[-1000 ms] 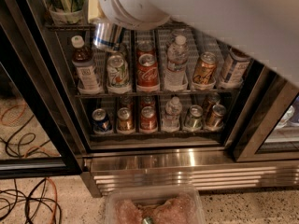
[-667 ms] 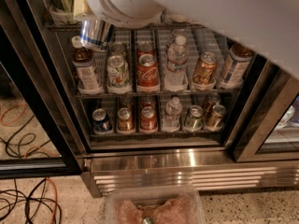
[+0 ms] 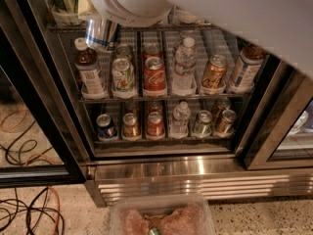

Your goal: Pick redbull can from top shelf of fridge

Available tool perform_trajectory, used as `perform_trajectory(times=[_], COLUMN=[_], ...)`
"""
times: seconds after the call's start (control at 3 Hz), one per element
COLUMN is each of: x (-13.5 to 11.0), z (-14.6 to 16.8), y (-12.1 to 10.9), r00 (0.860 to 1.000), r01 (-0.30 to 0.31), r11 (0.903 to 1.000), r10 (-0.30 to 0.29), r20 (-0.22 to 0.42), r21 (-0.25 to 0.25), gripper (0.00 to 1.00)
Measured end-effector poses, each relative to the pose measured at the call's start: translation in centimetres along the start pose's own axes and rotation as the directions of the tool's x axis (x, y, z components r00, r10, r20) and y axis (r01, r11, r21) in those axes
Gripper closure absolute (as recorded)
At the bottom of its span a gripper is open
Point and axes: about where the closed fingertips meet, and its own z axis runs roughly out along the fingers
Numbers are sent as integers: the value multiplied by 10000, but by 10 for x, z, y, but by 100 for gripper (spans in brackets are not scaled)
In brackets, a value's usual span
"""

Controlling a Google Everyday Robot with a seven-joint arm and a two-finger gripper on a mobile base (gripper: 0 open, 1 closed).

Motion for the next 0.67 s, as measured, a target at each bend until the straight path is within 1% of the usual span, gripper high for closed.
perform_trajectory(times=[0.33, 0.67], x=[36, 49], z=[10, 8], y=[-17, -17], r00=[9984, 9978], r01=[-183, 39], r11=[9992, 9986], r10=[202, -4], r20=[-535, -663], r21=[362, 526], gripper=[100, 100])
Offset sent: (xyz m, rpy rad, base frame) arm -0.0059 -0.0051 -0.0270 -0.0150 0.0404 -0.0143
